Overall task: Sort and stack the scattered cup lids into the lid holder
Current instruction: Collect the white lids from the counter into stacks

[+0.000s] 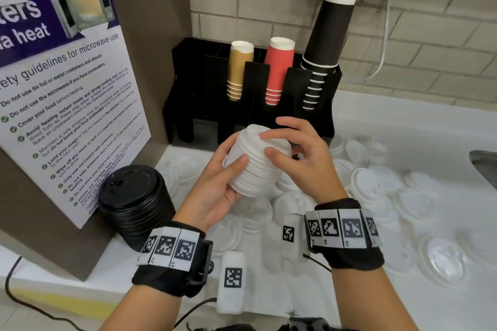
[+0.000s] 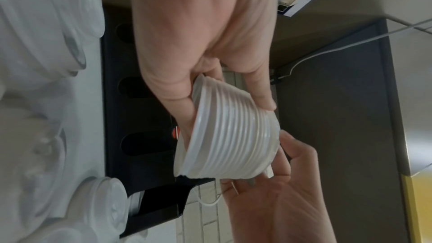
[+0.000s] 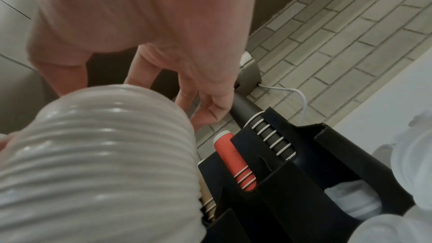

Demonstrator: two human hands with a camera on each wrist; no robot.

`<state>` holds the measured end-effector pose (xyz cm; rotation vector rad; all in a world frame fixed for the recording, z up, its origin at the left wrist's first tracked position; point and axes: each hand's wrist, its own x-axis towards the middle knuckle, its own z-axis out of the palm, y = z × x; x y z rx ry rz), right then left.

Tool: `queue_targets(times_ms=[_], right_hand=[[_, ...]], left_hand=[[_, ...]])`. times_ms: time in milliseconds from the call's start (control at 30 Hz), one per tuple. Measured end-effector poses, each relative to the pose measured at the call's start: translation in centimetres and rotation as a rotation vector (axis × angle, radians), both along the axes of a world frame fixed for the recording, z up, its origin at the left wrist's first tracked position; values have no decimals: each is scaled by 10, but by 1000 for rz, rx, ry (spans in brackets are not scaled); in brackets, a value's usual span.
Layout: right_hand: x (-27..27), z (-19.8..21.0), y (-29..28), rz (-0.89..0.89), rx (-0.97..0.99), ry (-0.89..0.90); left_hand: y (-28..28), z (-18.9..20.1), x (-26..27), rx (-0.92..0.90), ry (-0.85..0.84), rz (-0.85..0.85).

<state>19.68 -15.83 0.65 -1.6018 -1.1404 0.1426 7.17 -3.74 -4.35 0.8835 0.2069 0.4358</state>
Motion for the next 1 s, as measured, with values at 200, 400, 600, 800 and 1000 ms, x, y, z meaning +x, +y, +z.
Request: queue_targets(times_ms=[200, 400, 600, 800, 1000], right_hand=[[-1, 3, -3, -13, -19, -49], [17, 19, -13, -1, -28, -21], [75, 24, -35, -155, -378, -10], [86, -9, -11, -57, -1072, -281], [92, -50, 35, -80, -1381, -503]], left_hand=[[-4, 2, 5, -44, -32, 3], [-2, 8, 12, -84, -31, 77], [15, 13, 7, -109, -75, 118], [24, 19, 6, -85, -117, 90], [21, 20, 6, -60, -95, 78]])
